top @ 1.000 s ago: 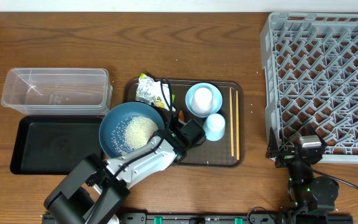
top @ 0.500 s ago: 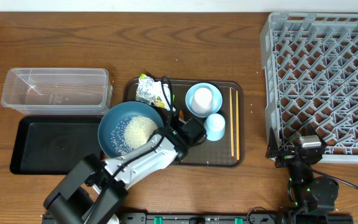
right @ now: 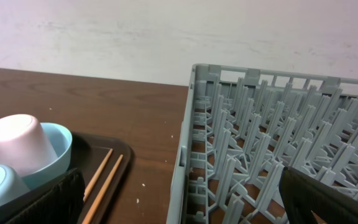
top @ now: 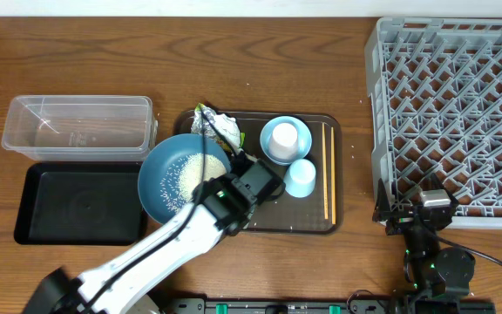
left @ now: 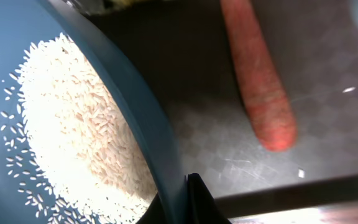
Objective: Sort waste into correct bins and load items into the dishwasher rack
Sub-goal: 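Lift the blue bowl with the left gripper toward the black tray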
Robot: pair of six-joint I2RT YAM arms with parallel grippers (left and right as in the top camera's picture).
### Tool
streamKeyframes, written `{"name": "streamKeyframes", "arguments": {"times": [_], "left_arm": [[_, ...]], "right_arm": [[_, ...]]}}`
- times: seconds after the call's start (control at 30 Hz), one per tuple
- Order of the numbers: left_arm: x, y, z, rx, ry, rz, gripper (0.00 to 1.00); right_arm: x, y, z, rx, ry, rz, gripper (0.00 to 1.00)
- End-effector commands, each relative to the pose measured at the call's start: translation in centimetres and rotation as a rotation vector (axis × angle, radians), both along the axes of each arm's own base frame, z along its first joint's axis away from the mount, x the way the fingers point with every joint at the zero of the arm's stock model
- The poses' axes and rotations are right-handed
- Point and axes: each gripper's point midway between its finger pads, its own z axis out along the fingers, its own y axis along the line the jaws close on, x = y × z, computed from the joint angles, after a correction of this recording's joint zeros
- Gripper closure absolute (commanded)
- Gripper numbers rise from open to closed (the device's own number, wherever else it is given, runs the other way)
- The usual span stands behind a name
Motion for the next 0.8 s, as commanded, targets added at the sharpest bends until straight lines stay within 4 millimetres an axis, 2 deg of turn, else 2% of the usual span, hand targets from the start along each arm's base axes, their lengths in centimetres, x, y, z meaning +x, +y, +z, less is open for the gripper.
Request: {"name": "streamKeyframes", "arguments": {"times": [0.0, 0.13, 0.3, 0.6, 0.77], "left_arm": [[0.5, -0.3, 3.8, -0.097, -0.095, 0.018, 0.94], [0.3, 0.5, 6.6, -0.165, -0.162, 0.033, 0.94], [-0.2, 3.0, 8.6, -0.202, -0.205, 0.091, 0.94], [0.6, 7.4, 10.1, -0.230, -0.256, 0.254, 0.94], [1.3, 8.7, 9.9, -0.271, -0.239, 0.311, 0.94]], "right_arm": [[0.0, -0.2, -0.1, -0.013, 0.001, -0.006, 0.01], [0.0, -0.2, -0.1, -0.013, 0.001, -0.006, 0.01], [0.0, -0.2, -0.1, -0.013, 0.001, -0.006, 0.01], [0.0, -0.2, -0.1, -0.013, 0.001, -0.006, 0.01], [0.0, -0.2, -0.1, -0.013, 0.001, -0.006, 0.01]]}}
